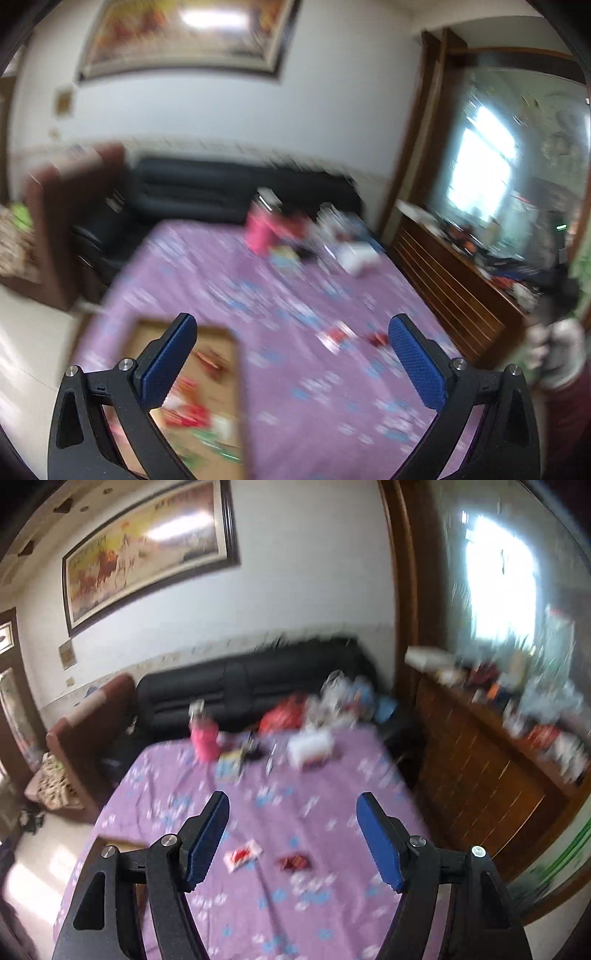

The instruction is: Organize snacks

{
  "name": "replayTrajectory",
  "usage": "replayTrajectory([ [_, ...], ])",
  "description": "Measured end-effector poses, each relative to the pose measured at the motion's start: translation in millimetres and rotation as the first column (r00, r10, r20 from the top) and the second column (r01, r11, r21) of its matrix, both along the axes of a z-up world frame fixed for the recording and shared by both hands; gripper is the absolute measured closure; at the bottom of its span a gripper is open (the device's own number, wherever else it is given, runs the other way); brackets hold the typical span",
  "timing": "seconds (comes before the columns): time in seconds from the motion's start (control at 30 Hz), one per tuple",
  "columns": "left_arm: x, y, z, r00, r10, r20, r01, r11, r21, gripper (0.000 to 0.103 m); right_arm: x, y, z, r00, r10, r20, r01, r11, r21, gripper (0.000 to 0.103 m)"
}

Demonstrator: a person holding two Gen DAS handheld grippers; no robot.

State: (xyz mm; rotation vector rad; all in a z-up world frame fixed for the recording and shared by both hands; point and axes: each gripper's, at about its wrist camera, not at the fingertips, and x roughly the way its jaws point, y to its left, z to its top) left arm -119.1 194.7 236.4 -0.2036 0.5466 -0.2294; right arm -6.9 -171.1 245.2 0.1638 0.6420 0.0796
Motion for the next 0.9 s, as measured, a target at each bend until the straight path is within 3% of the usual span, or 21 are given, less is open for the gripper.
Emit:
replayTrajectory([
  [0.17, 43.4, -64.8, -102.6, 0.983, -0.040, -0.182, 0.048, 0.998, 0.042, 0.000, 3.9, 10.7, -107.8, 0.997, -0.003, -0.072, 0.003, 1.000, 0.004, 0.028],
  [0.27, 68.5, -93.2, -153.9, 0.957, -0.066, -0.284, 0.082, 0.996, 0.044, 0.000, 8.8, 10.9, -150.7, 0.992, -0.003, -0.128, 0.002, 1.000, -0.002, 0.028],
  [0.43, 80.3, -116.1, -210.6, 0.924, -0.037, -0.382, 0.073, 0.994, 0.079, 0.000, 20.3, -1.6, -200.0, 0.976, -0.004, -0.218, 0.023, 0.996, 0.084, 0.028],
  [0.6, 94.9, -108.2, -236.4, 0.901, 0.027, -0.432, 0.019, 0.995, 0.102, 0.000, 21.3, -1.6, -218.8, 0.979, -0.004, -0.203, 0.019, 0.997, 0.070, 0.028],
  [0.9, 92.1, -109.8, -238.2, 0.916, 0.088, -0.392, -0.013, 0.982, 0.189, 0.000, 27.8, -8.2, -244.9, 0.984, -0.023, -0.179, 0.047, 0.990, 0.131, 0.028],
])
